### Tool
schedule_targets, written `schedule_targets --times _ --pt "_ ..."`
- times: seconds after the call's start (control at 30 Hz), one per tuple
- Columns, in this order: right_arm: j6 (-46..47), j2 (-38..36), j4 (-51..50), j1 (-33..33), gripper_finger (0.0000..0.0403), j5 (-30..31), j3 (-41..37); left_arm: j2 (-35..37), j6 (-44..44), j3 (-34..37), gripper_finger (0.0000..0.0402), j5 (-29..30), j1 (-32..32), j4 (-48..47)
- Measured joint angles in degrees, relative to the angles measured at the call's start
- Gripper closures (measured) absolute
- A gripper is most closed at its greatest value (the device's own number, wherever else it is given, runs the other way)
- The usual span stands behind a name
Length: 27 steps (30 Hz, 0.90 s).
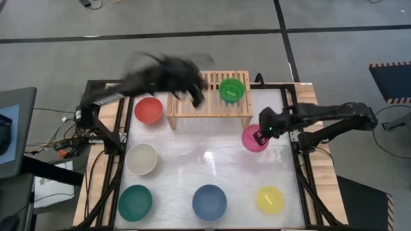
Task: Place and stack bowls onto a shelf
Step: Stack the small red transparent bowl on top of the small green transparent bowl on the shelf
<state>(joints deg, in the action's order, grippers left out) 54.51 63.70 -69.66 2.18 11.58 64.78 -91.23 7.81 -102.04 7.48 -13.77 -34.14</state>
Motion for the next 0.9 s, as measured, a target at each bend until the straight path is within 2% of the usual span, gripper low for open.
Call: schedule_targets --times 0.1,0.2,0.33,0.57,0.73,0.9 --pt "-4.60 0.11 -1.06 -3.50 0.0378 2.72 5.01 3.15 5.22 16.37 0.0310 -4.91 1.13 16.01" --pt "-9.97 1.17 -0.28 -8.38 0.0378 2.93 8.61 10.05 10.04 26.37 0.0310 -6.18 0.94 26.55" --pt "-18.68 4.71 2.62 -15.79 0.0378 2.67 14.69 15.23 11.97 35.64 0.0310 -3.60 1.47 29.46" --pt "-34.59 16.91 8.06 -29.06 0.0378 1.05 27.64 24.47 14.17 46.14 0.0310 5.24 4.66 31.40" --pt "-38.85 25.77 8.18 -35.76 0.0378 -3.71 34.23 26.74 16.82 50.11 0.0310 8.79 8.61 32.05" --pt "-39.57 31.36 2.65 -37.83 0.0368 -6.36 38.32 26.54 17.38 50.99 0.0310 11.12 11.47 29.46"
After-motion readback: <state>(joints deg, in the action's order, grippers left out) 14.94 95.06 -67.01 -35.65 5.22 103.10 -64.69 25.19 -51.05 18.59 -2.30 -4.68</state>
